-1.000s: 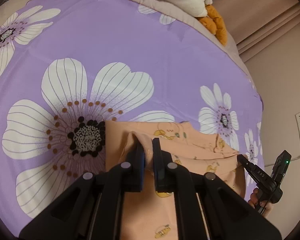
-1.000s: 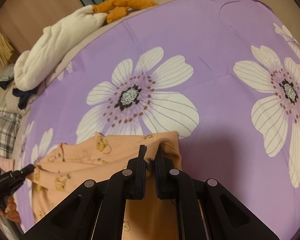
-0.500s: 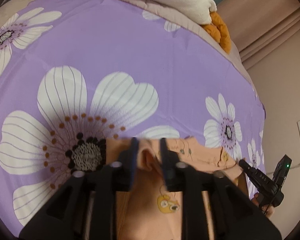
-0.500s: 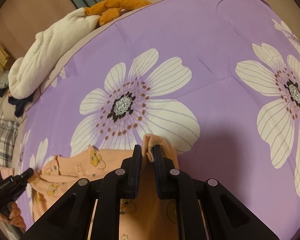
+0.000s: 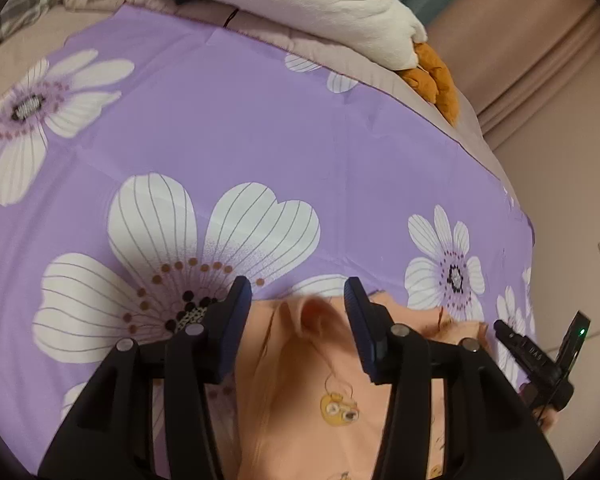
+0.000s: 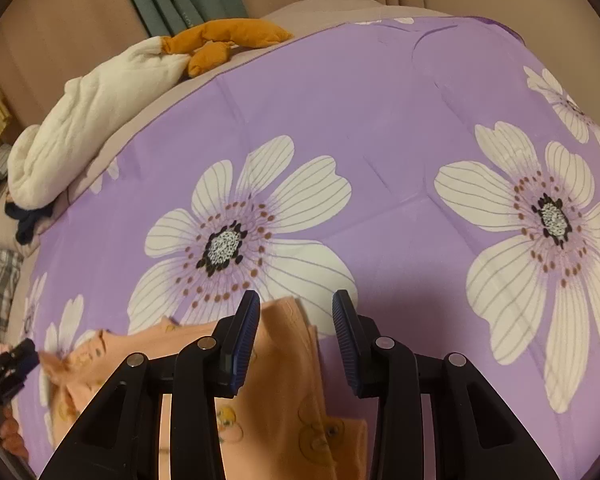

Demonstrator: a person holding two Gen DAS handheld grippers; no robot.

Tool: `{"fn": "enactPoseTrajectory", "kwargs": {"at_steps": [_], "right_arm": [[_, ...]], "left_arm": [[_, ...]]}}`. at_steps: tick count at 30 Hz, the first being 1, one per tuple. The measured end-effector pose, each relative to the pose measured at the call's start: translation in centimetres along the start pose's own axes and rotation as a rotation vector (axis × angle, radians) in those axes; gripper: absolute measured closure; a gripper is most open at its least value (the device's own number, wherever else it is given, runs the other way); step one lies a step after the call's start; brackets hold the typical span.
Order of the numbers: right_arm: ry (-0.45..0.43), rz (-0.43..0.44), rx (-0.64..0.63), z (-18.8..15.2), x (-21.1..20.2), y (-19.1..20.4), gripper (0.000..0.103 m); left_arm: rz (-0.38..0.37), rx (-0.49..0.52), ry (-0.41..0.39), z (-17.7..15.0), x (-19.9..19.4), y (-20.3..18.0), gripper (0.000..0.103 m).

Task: Fold small clothes

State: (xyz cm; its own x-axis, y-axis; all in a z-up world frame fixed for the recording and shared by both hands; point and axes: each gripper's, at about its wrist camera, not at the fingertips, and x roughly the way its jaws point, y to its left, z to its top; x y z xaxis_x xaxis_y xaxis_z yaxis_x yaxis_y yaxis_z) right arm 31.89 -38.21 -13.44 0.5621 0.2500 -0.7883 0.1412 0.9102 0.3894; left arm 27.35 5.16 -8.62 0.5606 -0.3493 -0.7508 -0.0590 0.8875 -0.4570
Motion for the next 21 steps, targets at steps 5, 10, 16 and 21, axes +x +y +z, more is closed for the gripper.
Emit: {"fn": "enactPoseTrajectory", "kwargs": {"at_steps": [5, 10, 16, 21], "right_arm": [[0.006, -0.014, -0.041, -0.9, -1.3, 0.0, 0.067], [0.021, -0.005, -0.06, -3.0, -2.9, -0.1, 0.066], [0.059, 0.032, -0.013, -7.0, -4.8, -1.4, 0.051], [0.086, 0.007, 0.039, -10.7, -6.4, -3.0, 0.051]], "left_arm": [[0.019, 0.053, 0.004, -1.1, -1.5, -0.8, 0.053], [0.039, 0.091, 0.064, -3.8, -2.0, -0.7, 0.04], [0.067, 0.094, 0.139, -8.7, -2.9, 0.4, 0.036], [0.062, 0.089, 0.182, -11.7, -3.6, 1.1, 0.034]]}}
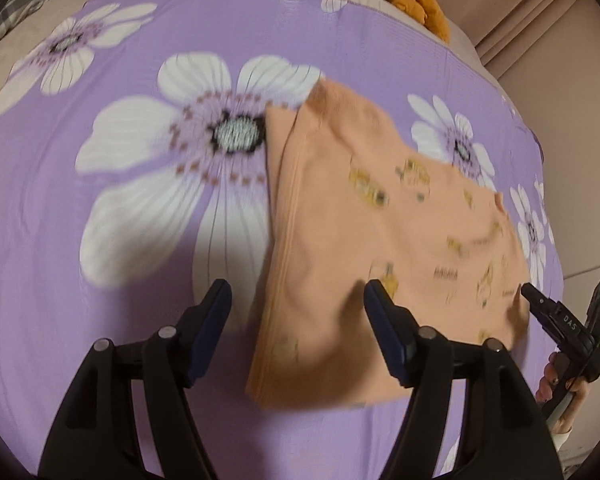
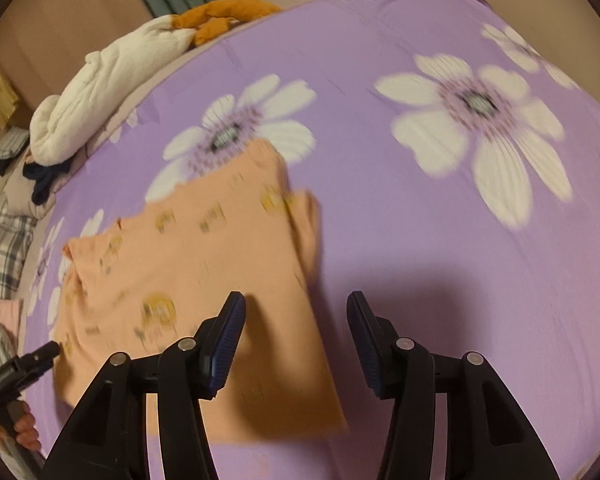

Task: Fold small clothes

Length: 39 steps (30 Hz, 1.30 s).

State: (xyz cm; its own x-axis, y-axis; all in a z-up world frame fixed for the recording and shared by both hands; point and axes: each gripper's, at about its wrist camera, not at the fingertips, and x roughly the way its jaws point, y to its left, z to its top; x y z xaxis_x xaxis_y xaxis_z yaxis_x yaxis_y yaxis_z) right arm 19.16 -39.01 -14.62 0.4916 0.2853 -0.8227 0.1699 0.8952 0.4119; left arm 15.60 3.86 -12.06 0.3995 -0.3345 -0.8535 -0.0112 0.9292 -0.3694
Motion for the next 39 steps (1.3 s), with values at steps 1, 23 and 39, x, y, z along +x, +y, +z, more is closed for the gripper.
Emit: {"fn": "enactPoseTrajectory", "kwargs": {"at_steps": [1, 23, 39], "right_arm": [[0.007, 0.002, 0.011, -0.6, -0.2, -0.3, 0.051], [0.015, 0.19, 0.066, -3.5, 0.5, 0.3, 0.092], [-0.05, 0.245, 0.036, -5.6, -6.4, -0.7, 0.093]], "left_arm": [[-0.002, -0.003, 0.005, -0.4, 0.0, 0.1, 0.034], [-0.147, -0.065, -0.022, -2.9, 0.1, -0.1, 0.095], [-0.15, 0.015, 0.03, -7.9, -4.1, -1.3, 0.095]]}}
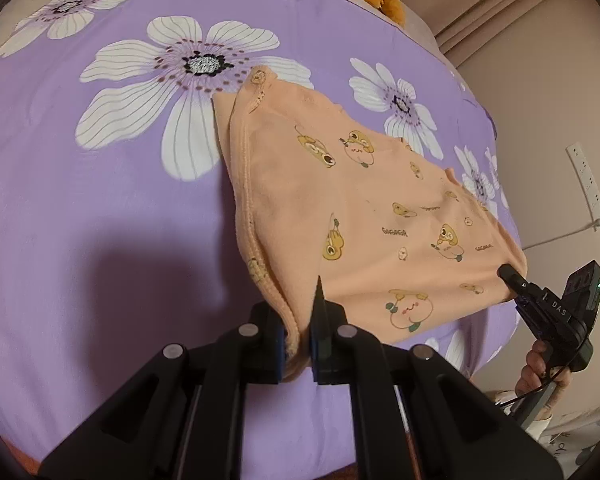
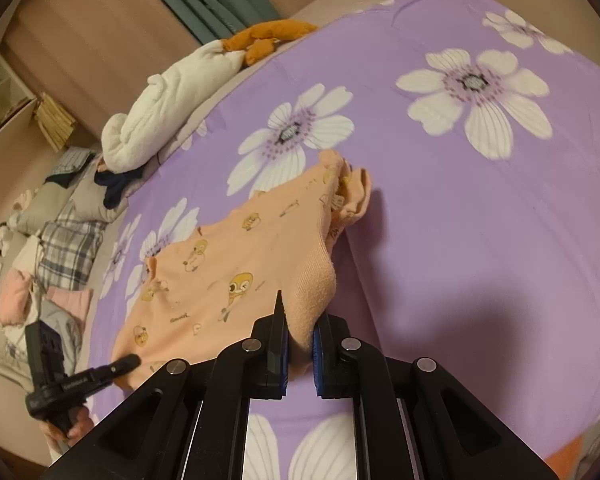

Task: Fold small clothes
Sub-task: 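Grasp the folded onesie's edge with both grippers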

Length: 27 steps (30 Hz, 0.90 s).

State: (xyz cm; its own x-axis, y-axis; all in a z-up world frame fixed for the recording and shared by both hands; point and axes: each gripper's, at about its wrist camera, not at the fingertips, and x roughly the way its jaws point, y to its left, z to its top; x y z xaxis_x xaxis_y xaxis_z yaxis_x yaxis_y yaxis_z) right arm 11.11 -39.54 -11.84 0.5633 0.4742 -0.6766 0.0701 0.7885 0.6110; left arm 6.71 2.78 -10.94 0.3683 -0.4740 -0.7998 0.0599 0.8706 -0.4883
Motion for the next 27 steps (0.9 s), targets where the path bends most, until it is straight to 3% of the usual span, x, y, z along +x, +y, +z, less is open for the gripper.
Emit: {"fn": "enactPoseTrajectory", "kwargs": {"at_steps": [13, 19, 27], "right_arm": [[0.042, -0.063, 0.057, -1.9, 0.9, -1.6, 0.093], [0.057, -0.086, 0.066, -2.0, 1.5, -1.9, 0.093], [0.014, -0.05, -0.03, -0.3, 0.8, 1.2, 0.093]], "left_arm": [[0.064, 0.031, 0.038, -1.3, 1.6, 0.0, 0.093], [0.09, 0.056, 0.062, -1.4, 2.2, -0.1, 0.088], [0.107, 0.063, 0.029, -1.0, -0.2, 0.0, 0.078]]}}
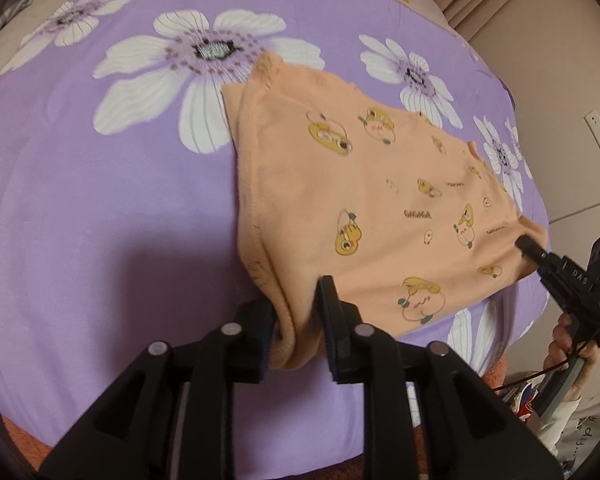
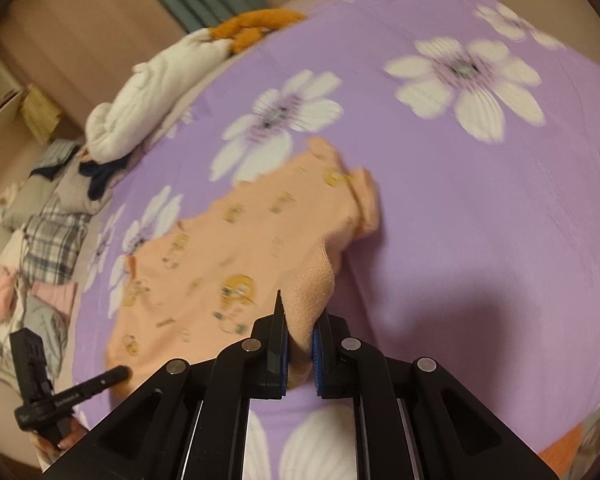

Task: Fold small clothes

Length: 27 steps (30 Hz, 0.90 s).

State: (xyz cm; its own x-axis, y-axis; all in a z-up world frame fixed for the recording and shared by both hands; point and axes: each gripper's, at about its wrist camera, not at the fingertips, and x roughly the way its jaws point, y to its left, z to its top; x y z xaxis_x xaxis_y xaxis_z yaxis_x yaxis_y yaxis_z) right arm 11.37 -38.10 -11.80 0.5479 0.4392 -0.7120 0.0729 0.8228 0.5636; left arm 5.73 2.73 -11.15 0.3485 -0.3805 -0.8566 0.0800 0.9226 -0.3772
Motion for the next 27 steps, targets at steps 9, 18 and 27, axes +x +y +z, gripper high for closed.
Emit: {"fn": "enactPoseTrajectory", "kwargs": {"at_steps": [9, 18, 27], "right_arm": [[0.02, 0.155, -0.256, 0.5, 1.5, 8.8, 0.093], [0.192, 0.173, -0.364, -2.9, 6.9, 12.7, 0.093], [0.275, 0.121, -0.376, -4.0, 8.7, 12.6, 0.093]], "left_arm": [[0.046, -0.056, -0.099, 0.8, -3.6, 2.5, 0.065], [0.041, -0.096, -0.127, 1.3, -4.9, 3.7, 0.065], [-0.012, -0.068, -0.112, 2.4, -4.7, 2.1, 0.057]]}}
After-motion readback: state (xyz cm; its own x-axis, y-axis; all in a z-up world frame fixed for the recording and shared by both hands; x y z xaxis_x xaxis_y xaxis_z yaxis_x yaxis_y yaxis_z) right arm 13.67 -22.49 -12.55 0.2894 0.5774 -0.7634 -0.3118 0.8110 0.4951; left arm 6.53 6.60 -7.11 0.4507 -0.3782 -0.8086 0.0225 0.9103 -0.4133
